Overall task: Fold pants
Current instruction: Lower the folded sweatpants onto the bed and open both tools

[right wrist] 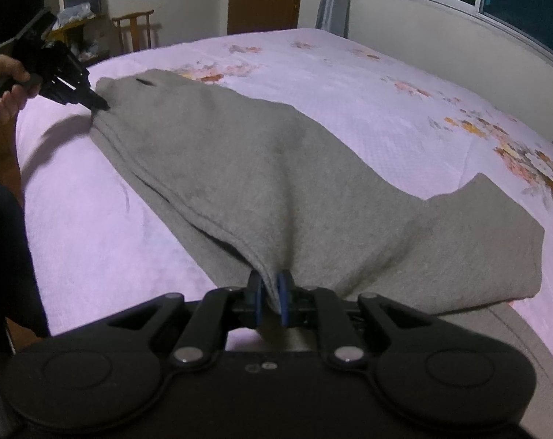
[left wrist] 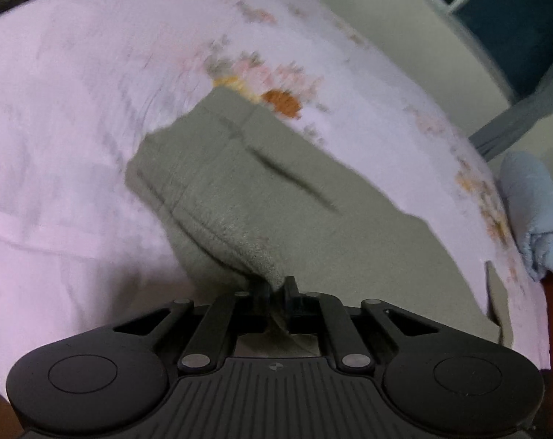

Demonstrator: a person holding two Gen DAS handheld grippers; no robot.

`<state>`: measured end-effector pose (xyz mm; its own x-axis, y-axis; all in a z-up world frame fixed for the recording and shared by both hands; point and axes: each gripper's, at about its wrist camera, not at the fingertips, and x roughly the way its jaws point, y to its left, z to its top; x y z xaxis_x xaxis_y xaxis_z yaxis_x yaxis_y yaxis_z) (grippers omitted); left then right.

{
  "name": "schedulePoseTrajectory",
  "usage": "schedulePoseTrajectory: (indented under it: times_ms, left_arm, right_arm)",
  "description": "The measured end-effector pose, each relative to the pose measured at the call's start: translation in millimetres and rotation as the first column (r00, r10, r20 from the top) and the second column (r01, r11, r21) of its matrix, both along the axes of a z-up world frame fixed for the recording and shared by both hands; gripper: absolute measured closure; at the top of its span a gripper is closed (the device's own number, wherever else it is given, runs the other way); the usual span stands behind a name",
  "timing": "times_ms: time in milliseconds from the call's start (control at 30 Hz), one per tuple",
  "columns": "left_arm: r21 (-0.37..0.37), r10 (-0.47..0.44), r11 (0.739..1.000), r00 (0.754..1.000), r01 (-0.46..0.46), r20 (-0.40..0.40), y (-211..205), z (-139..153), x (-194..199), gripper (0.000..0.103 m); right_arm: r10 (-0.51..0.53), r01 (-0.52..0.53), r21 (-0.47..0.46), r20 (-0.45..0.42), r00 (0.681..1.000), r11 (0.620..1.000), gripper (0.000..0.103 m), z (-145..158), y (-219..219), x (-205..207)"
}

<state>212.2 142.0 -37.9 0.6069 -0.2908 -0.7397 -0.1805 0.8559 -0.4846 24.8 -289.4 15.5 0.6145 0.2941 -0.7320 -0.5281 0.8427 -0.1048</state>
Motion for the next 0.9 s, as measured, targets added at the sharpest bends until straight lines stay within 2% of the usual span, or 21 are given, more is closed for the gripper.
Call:
schedulePoseTrajectory:
  times_ms: [100,167,233,300,333,400,467,500,533,600,700,733,767,833,900]
  left_arm:
    - [-0.003,0.000,1.000,0.999,0.000,0.037,4.2,10.7,-4.6,0.097]
    - [0.012,-0.002,1.000,1.000,0.002,0.012,7.0,4.4,-3.1,0.097]
    - [-0.024,0.002,1.000,1.000,-0.001,0.011,13.2,2.3,-6.5,0.097]
    - [-0.035,0.003,0.999,0.999,-0.002,0.032,17.1,6.4,-9.2,0.097]
    - [-0.018,-0.010,1.000,1.000,0.010,0.023,16.2,5.4,-7.6,0.097]
    - [0.022,-0.045,0.999,0.999,0.045,-0.021,10.4,-6.4,0.3,0.097]
    - [0.056,-0.076,0.995,0.995,0.080,-0.064,4.0,-19.3,5.8,0.097]
    - [0.026,-0.069,0.997,0.996,0.071,-0.060,8.2,-20.2,2.3,0.097]
    - [0.004,-0.068,0.998,0.996,0.069,-0.050,12.8,-17.2,-2.1,0.096]
    - [-0.013,-0.077,0.997,0.997,0.076,-0.025,20.3,-5.4,-11.3,0.096]
    - [0.063,-0.125,0.990,0.992,0.124,0.005,6.0,18.5,-12.3,0.096]
    - [0.097,-0.149,0.985,0.988,0.146,0.026,-4.9,28.1,-8.8,0.095]
    - [0.124,-0.166,0.979,0.985,0.159,0.050,-16.2,37.0,-4.4,0.095]
    - [0.150,-0.173,0.976,0.980,0.157,0.098,-40.9,52.0,7.7,0.094]
    - [0.148,-0.199,0.972,0.972,0.180,0.125,-64.8,60.4,25.9,0.069]
  right_arm:
    - [0.032,-0.031,-0.024,0.031,0.999,0.999,0.102,9.5,3.9,-10.8]
    - [0.027,-0.026,-0.025,0.025,0.999,0.999,0.102,7.1,1.7,-11.3]
    - [0.027,-0.027,-0.043,0.000,1.000,0.999,0.102,0.1,2.6,-10.8]
    - [0.018,-0.018,-0.012,0.019,1.000,1.000,0.102,5.0,0.0,-16.7]
    - [0.007,-0.007,0.003,0.022,1.000,1.000,0.103,6.8,-2.6,-18.2]
    - [-0.020,0.022,-0.037,0.030,0.999,0.999,0.103,0.1,-4.0,-17.7]
    - [-0.039,0.039,-0.028,-0.002,0.999,0.999,0.103,-12.7,-6.3,-13.2]
    - [-0.058,0.058,0.008,-0.012,0.998,0.998,0.102,-12.4,-11.0,-13.0]
    - [-0.072,0.072,0.056,-0.017,0.997,0.996,0.097,-6.6,-16.9,-14.8]
    - [-0.105,0.100,0.136,0.032,0.994,0.986,0.090,12.2,-31.2,-23.8]
    - [-0.188,0.168,0.170,0.116,0.975,0.971,0.070,37.5,-56.1,-18.8]
    - [-0.229,0.205,0.155,0.157,0.961,0.967,0.057,44.7,-63.0,-10.7]
    - [-0.279,0.255,0.137,0.198,0.940,0.957,0.049,51.4,-69.1,0.0]
    - [-0.361,0.336,0.140,0.250,0.898,0.931,0.046,64.1,-80.7,31.4]
    - [-0.425,0.401,0.140,0.273,0.863,0.905,0.046,69.3,-87.5,67.4]
